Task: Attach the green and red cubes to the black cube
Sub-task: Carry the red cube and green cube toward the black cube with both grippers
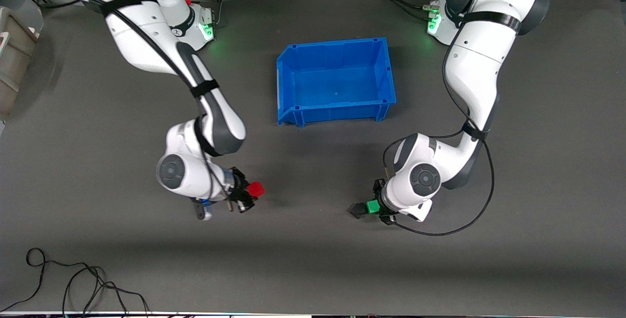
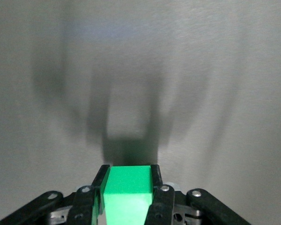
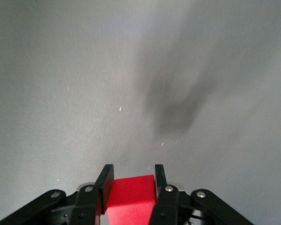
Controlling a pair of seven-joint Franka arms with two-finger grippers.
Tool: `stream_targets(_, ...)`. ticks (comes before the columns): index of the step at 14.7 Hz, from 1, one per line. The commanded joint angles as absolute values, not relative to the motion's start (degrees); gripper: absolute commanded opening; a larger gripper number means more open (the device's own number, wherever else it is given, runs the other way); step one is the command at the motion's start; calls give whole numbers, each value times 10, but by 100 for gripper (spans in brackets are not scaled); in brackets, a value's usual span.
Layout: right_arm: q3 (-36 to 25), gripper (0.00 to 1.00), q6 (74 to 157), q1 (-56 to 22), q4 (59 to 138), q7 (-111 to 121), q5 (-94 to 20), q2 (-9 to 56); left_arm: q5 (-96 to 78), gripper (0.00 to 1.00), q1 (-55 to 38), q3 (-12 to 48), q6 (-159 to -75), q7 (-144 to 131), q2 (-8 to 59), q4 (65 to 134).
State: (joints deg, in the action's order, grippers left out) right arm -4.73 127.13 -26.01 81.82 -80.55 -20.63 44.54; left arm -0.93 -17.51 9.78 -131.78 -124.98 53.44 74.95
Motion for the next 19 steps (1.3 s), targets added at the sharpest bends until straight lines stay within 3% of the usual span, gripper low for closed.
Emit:
stream_targets(1,-55,0,1280,-290,738,-874,-219,507,-11,0,-188,90,-1270,-1280,541,734)
stream_targets(10,-55,0,1288,-300,719,-876,-214,524,-12,0,-198,90,-1346,-1343,546,729)
stream_targets(19,-55,0,1288,-300,715,-904,-220,525,-2,0,-240,90,-1349,-1310,546,724)
